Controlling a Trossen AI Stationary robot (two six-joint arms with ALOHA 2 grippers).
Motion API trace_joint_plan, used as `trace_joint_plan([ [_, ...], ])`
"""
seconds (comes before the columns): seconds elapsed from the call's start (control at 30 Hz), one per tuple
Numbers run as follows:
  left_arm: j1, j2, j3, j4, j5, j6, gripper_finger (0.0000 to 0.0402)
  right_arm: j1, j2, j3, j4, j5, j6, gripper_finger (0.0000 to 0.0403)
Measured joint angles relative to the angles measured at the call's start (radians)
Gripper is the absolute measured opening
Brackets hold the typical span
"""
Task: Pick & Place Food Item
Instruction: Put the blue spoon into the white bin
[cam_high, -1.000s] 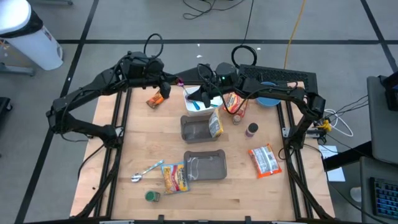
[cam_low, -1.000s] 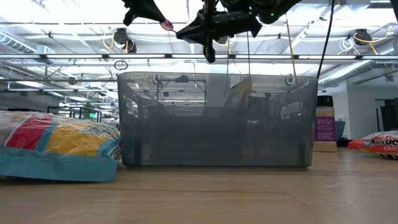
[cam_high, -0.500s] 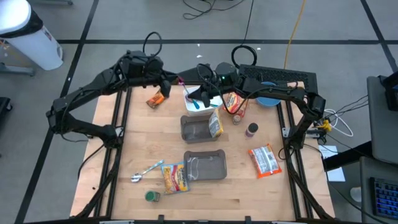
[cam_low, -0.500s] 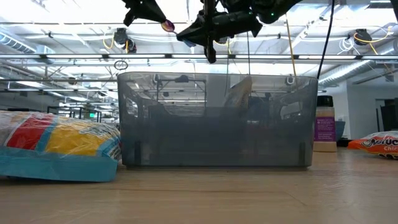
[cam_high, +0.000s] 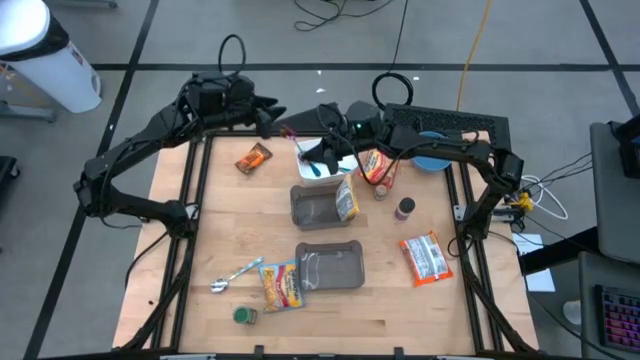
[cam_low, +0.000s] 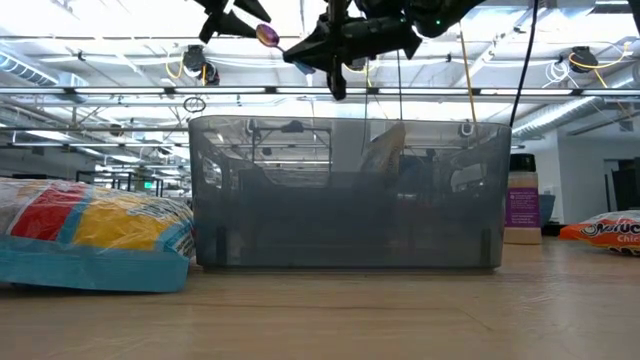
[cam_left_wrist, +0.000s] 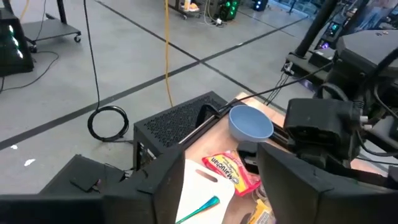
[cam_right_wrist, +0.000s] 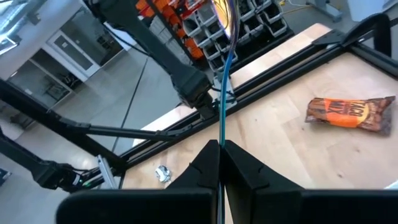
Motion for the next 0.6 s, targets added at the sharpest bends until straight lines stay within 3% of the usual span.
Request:
trace_joint_plan([
  [0.5,0.047,-0.075,-0.002,-0.262,0.008,0.033,0.0230,-0.096,0.000,0.008,-0.071,-0.052,-0.043,0.0000],
  [0.6,0.058,-0.073,-0.005,-0.283,0.024,0.045,0.0230,-0.115,0.000,0.066,-0.164,-0.050,-0.103,0.0000],
])
